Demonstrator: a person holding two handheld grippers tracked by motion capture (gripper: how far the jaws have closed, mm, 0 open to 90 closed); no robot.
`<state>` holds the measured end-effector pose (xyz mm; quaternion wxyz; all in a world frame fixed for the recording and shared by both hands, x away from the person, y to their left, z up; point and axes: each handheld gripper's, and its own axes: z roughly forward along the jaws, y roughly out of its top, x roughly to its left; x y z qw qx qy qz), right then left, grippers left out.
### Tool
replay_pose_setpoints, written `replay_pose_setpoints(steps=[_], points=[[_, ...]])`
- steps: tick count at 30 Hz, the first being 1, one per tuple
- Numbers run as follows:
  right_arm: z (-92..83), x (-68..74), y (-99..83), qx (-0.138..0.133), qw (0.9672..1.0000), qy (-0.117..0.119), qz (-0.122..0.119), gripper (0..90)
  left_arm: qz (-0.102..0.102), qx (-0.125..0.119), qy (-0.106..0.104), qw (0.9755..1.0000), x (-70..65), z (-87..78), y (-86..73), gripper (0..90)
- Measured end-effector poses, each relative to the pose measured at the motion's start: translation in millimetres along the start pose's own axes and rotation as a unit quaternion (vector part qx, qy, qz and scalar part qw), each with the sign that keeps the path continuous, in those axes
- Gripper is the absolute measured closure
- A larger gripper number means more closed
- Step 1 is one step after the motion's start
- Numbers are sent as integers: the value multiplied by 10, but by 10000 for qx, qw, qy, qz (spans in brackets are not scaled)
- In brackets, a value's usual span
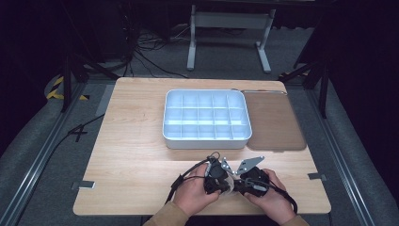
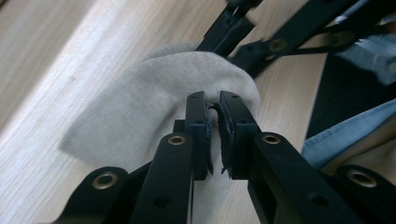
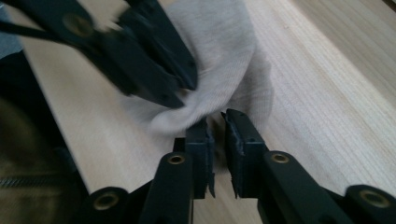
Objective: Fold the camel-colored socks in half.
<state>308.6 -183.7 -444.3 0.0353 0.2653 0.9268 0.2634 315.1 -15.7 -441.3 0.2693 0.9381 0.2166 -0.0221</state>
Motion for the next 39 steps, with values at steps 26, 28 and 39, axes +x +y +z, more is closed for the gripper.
replay_pose_setpoints(steps=[26, 28, 39], points=[[14, 67, 38, -263, 9996, -45, -64, 783, -247, -88, 344, 9991, 246, -98, -125, 876], [38, 51, 9, -281, 9996, -14, -82, 776, -289, -38, 287, 9992, 248, -73, -134, 879], [65, 55, -8, -262, 9993, -86, -252, 769, 231, -67, 72, 9997, 71, -188, -128, 841]])
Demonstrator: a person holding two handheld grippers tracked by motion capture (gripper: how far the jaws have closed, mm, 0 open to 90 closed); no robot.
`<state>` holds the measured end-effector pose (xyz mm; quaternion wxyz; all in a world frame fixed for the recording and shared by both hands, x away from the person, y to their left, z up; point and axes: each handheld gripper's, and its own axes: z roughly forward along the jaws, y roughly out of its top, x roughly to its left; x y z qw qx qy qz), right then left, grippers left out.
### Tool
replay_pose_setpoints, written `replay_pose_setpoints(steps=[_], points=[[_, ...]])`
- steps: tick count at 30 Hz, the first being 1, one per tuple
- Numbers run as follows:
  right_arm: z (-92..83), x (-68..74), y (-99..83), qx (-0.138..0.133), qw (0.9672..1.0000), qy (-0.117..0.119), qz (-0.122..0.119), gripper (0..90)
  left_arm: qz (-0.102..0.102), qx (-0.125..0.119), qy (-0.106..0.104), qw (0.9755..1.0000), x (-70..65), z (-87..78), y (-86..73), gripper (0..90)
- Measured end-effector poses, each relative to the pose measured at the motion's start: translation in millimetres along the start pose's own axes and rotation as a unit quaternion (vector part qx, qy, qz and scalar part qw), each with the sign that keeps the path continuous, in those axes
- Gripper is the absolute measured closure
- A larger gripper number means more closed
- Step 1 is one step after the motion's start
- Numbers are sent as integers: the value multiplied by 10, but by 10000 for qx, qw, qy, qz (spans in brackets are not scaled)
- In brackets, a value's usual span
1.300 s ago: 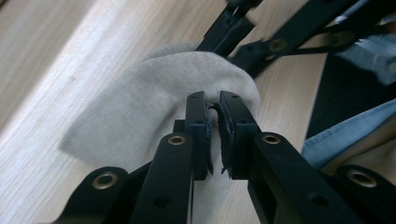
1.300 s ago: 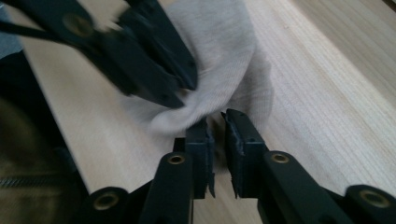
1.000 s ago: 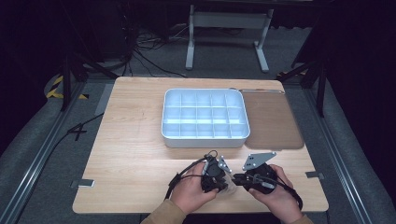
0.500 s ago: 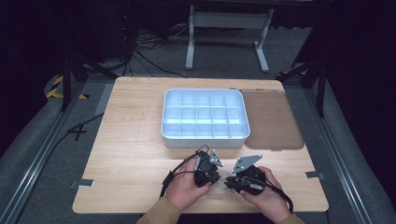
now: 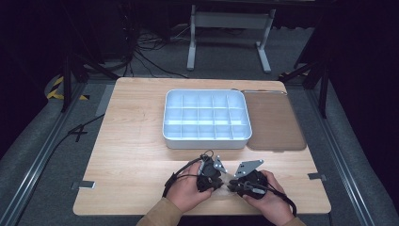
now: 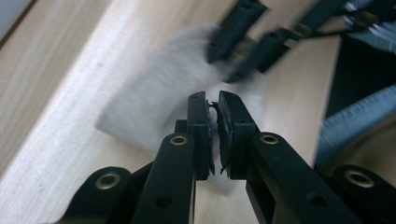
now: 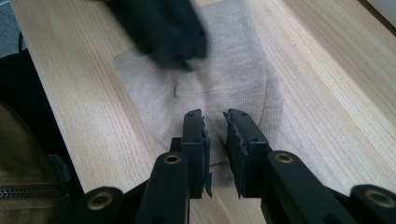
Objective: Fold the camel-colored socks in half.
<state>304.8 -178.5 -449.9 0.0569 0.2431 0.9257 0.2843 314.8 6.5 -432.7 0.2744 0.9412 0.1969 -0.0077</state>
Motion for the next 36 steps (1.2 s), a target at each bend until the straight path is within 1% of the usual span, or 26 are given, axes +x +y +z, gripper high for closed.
replay_pose_setpoints(steps=[1, 2, 3, 4, 5, 6, 8, 10, 13, 14, 16, 17, 20, 21, 22, 23, 25, 26, 27, 28, 29, 30, 31, 34, 35, 36], points=[[0, 0, 0, 0, 10000, 0, 0, 769, 0, 0, 0, 10000, 0, 0, 0, 845], [-1, 0, 3, 4, 10000, 5, 8, 768, 19, 81, -50, 10000, -23, -13, 2, 845], [1, 1, 6, -3, 10000, -20, 35, 767, -3, 257, -137, 9996, -30, -2, 2, 848], [-6, -5, 9, 4, 10000, -25, 24, 763, 18, 364, -164, 9992, -32, 27, -3, 848], [-9, -9, 11, -8, 10000, -37, 28, 758, -30, 499, -155, 9986, -36, 67, -18, 855], [-14, -13, 14, -21, 10000, -14, 52, 756, -25, 613, -179, 9980, -26, 97, -31, 863], [-11, -19, 14, 5, 10000, -36, 37, 756, -95, 565, -219, 9981, -18, 110, -53, 871], [-3, -14, 15, 26, 10000, -75, 27, 757, -162, 597, -255, 9978, -13, 101, -62, 878], [3, -31, 7, -24, 9999, -65, 73, 756, -162, 651, -339, 9972, 2, 90, -68, 880], [1, -36, 3, -47, 9999, -98, 70, 755, -242, 643, -351, 9970, 0, 92, -75, 880], [-3, -31, 2, -45, 9998, -186, 73, 752, -251, 618, -398, 9970, 13, 91, -83, 880], [-2, -32, 1, -46, 9997, -219, 66, 752, -269, 657, -425, 9966, 21, 75, -82, 879], [1, -36, -5, -55, 9994, -325, 74, 750, -275, 508, -373, 9976, 25, 11, -69, 835], [-1, -34, -5, -69, 9994, -328, 67, 750, -335, 273, -354, 9984, 17, -40, -56, 828], [1, -29, 0, -76, 9994, -331, 29, 751, -304, 55, -325, 9990, 23, -71, -43, 826], [-1, -27, 3, -51, 9994, -342, 17, 751, -343, -249, -185, 9989, 28, -126, -25, 821], [8, -22, 6, -61, 9994, -348, 20, 752, -367, -525, 122, 9979, 56, -158, -6, 837], [8, -22, 6, -61, 9994, -348, 20, 752, -367, -525, 122, 9979, 56, -158, -6, 838], [10, -20, 4, -68, 9994, -347, 28, 752, -374, -544, 367, 9971, 95, -125, -8, 838], [5, -16, -4, -64, 9993, -366, 10, 752, -432, -433, 492, 9969, 125, -75, -16, 859], [7, -10, -10, -79, 9992, -400, -14, 752, -443, -307, 521, 9972, 152, -26, -26, 871], [5, -4, -14, -86, 9991, -403, -30, 752, -443, -307, 521, 9972, 152, -26, -26, 882], [3, 6, -18, -89, 9991, -423, -37, 752, -478, -29, 543, 9974, 184, 76, -48, 888], [2, 16, -27, -120, 9989, -449, -39, 752, -522, -17, 539, 9972, 201, 116, -62, 896], [-11, 17, -27, -109, 9990, -436, -41, 752, -574, -32, 514, 9970, 212, 115, -66, 896], [-23, 21, -26, -134, 9991, -411, -8, 758, -572, -29, 526, 9970, 211, 112, -66, 896]])
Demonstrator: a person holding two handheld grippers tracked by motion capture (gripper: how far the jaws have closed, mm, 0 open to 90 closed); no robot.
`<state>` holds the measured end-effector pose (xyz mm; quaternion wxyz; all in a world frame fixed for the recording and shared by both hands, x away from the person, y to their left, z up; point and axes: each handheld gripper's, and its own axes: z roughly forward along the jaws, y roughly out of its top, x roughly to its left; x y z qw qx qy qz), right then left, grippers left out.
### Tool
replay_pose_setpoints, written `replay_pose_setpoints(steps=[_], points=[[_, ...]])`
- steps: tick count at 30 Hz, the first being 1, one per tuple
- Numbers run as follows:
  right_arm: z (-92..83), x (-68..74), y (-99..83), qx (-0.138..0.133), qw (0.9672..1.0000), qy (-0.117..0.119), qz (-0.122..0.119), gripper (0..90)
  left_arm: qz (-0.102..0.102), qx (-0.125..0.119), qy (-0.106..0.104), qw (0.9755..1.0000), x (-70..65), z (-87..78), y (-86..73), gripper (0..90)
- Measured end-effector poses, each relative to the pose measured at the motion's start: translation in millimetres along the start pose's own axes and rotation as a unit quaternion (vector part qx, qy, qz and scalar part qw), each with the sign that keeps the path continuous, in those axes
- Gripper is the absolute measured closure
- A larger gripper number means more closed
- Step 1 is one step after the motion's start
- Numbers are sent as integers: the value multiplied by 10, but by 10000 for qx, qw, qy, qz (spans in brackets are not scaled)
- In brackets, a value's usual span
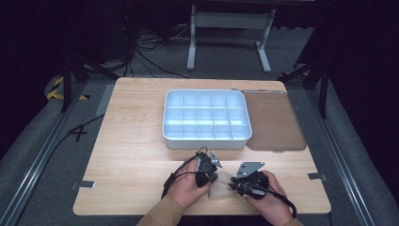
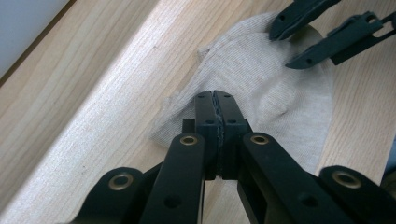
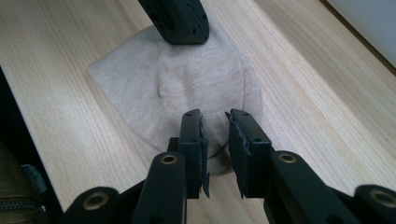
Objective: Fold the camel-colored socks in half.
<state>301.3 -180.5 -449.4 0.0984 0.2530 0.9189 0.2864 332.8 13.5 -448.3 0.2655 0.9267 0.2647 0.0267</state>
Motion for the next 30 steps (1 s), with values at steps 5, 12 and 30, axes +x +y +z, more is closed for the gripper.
replay_pose_setpoints(steps=[5, 12, 30], points=[[-96, 47, 42, -64, 9999, 76, -69, 818, -57, -63, 41, 10000, 18, 0, -14, 894], [-20, 26, 6, 194, 9998, 49, 58, 848, -98, -226, 83, 9997, 39, -50, -30, 857], [-166, -3, 79, -245, 9992, 246, 212, 867, -270, -212, -240, 9991, 84, -526, -131, 733]])
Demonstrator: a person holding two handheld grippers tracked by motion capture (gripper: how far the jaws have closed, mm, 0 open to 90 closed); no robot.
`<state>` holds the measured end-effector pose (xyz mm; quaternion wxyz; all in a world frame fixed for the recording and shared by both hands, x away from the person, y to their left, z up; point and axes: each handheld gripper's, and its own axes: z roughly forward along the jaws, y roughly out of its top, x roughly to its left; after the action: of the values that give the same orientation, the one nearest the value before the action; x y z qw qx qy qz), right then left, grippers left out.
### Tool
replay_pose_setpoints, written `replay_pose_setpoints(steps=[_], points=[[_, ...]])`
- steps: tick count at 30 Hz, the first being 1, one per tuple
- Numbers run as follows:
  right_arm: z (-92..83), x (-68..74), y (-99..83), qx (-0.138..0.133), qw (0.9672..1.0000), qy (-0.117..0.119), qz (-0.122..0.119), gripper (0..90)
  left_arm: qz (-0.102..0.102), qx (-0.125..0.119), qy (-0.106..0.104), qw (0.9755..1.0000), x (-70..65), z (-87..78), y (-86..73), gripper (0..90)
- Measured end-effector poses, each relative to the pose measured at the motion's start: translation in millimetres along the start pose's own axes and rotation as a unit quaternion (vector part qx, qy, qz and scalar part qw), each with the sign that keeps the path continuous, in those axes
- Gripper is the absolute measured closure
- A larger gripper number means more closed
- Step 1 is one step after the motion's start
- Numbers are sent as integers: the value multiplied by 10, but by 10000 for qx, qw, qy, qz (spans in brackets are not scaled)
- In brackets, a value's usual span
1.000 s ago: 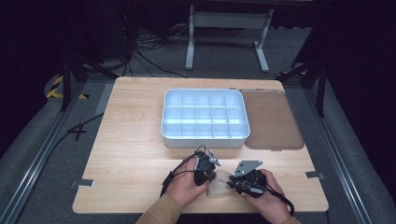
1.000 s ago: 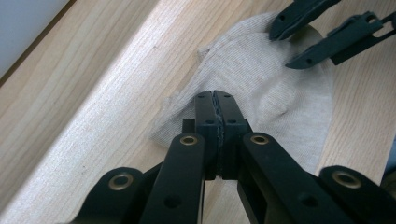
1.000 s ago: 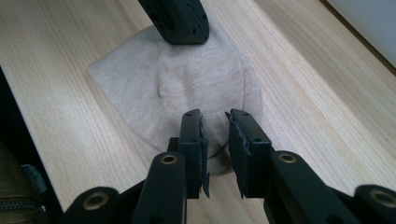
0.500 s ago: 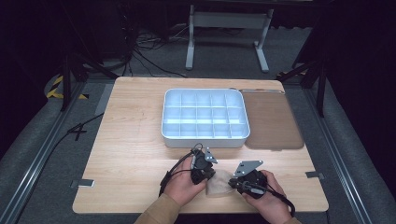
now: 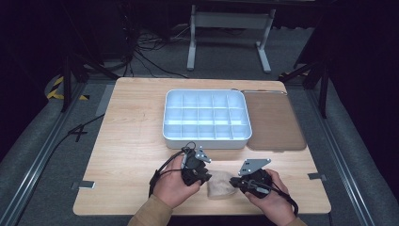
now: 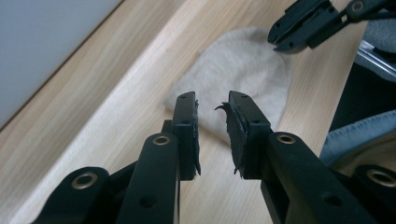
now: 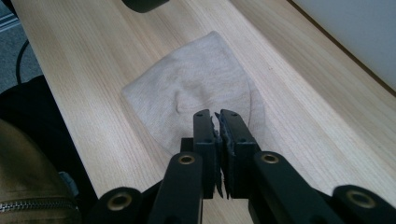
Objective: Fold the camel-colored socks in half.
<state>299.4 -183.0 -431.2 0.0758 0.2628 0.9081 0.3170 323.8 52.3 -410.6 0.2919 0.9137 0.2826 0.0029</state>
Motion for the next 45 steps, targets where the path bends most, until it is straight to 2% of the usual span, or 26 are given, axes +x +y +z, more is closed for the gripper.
replay_pose_setpoints(steps=[4, 8, 15, 17, 19, 31, 38, 40, 45], points=[[67, 1, 0, 29, 9999, 116, 57, 875, -168, 267, 20, 9995, 45, 59, -65, 723], [154, 17, 21, -7, 9997, 221, 55, 863, -246, 434, -22, 9988, 62, 107, -108, 725], [275, -10, -13, 133, 9996, 240, 65, 863, -316, 534, -100, 9980, 80, 174, -142, 717], [288, -36, -21, 118, 9994, 313, 100, 864, -339, 540, -149, 9979, 79, 225, -150, 706], [290, -38, -26, 116, 9994, 316, 102, 867, -289, 671, -106, 9973, 68, 295, -147, 711], [296, -21, -27, 115, 9996, 252, 22, 871, -191, 809, -86, 9965, 29, 373, -137, 756], [295, -18, -28, 109, 9996, 244, 14, 871, -87, 745, -87, 9971, 2, 402, -119, 771], [295, -18, -34, 88, 9997, 242, 9, 870, 38, 761, -58, 9971, -21, 417, -99, 772], [292, -27, -46, 51, 9996, 292, 7, 870, 147, 700, 60, 9974, -21, 426, -91, 766]])
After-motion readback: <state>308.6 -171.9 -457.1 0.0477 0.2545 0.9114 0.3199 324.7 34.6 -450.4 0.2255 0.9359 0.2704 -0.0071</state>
